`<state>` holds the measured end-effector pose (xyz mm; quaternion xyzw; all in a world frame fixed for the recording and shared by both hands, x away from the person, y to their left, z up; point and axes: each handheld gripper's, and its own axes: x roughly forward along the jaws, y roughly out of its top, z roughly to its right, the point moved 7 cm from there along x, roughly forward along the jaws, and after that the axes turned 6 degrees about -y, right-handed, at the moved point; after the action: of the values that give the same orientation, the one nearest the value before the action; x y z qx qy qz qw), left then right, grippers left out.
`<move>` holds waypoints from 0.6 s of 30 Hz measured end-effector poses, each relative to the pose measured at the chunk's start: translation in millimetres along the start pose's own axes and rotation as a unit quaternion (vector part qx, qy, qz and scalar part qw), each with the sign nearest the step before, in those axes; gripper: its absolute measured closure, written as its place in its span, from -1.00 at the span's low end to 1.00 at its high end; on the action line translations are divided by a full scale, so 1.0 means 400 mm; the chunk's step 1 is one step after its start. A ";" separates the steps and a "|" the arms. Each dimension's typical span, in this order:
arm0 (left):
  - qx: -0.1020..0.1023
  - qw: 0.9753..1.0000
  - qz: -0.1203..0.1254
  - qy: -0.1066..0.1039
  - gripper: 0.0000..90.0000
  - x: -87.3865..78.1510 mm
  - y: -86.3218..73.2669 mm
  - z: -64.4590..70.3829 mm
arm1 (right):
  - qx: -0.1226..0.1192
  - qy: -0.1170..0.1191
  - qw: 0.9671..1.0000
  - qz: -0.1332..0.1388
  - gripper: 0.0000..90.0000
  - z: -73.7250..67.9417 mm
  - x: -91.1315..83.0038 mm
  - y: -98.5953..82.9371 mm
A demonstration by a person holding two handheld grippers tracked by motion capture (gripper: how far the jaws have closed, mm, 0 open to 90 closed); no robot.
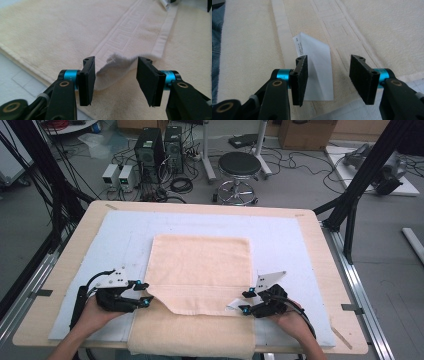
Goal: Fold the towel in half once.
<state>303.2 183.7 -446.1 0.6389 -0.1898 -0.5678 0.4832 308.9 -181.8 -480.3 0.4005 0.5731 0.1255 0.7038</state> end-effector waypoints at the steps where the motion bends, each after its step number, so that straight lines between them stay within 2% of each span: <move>1: 0.001 1.000 0.000 -0.001 0.10 -0.004 0.001 0.000 | -0.001 0.001 1.000 -0.001 0.10 -0.001 0.000 0.000; 3: -0.001 1.000 0.005 0.002 0.09 -0.008 0.004 -0.002 | -0.004 0.000 1.000 -0.002 0.11 0.000 0.002 0.000; 7: -0.004 1.000 -0.015 -0.009 0.12 0.013 -0.009 -0.004 | -0.003 -0.002 1.000 -0.005 0.16 0.004 0.006 0.000; 9: -0.005 0.999 -0.024 -0.027 0.12 0.024 -0.014 0.001 | -0.005 0.000 1.000 -0.006 0.20 0.005 0.009 -0.001; 13: -0.009 0.998 -0.037 -0.043 0.17 0.031 -0.022 0.001 | 0.002 0.005 1.000 -0.008 0.35 0.006 0.014 -0.002; 15: -0.014 0.998 -0.025 -0.048 0.16 0.020 -0.016 -0.003 | 0.006 0.009 1.000 -0.008 0.40 0.008 0.015 -0.001; 18: -0.022 0.999 -0.007 -0.041 0.14 -0.003 -0.004 -0.015 | 0.007 0.011 1.000 -0.007 0.43 0.009 0.015 0.000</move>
<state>307.9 188.0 -447.6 0.6056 -0.1930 -0.6009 0.4847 313.9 -179.6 -484.5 0.3996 0.5842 0.1208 0.6960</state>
